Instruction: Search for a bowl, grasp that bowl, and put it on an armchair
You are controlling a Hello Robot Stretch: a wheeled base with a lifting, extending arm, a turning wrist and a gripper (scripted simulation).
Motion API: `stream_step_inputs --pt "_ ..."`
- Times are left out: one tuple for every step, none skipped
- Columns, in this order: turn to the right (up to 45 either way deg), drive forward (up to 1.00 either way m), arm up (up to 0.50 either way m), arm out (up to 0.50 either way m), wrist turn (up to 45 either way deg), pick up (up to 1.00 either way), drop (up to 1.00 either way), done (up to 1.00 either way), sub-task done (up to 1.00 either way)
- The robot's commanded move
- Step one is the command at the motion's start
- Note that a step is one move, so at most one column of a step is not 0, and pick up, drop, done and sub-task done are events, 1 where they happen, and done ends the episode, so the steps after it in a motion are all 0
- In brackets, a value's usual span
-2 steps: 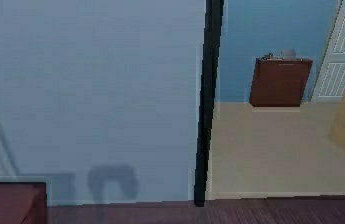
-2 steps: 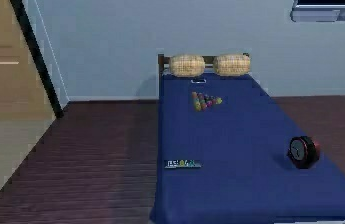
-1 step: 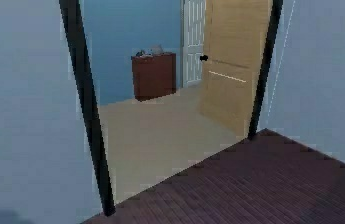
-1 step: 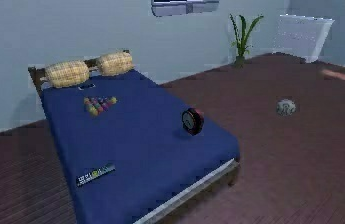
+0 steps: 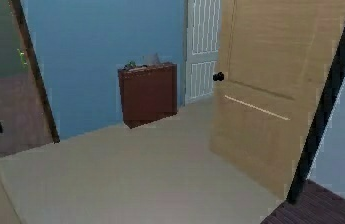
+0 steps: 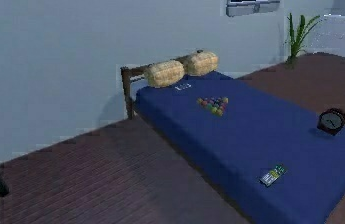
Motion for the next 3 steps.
stream_step_inputs --pt "9.0 0.00 0.00 0.00 0.0 0.00 0.00 0.00 0.00" --pt "0.0 0.30 0.00 0.00 0.0 0.00 0.00 0.00 0.00" --pt "-12.0 0.00 0.00 0.00 0.0 0.00 0.00 0.00 0.00"
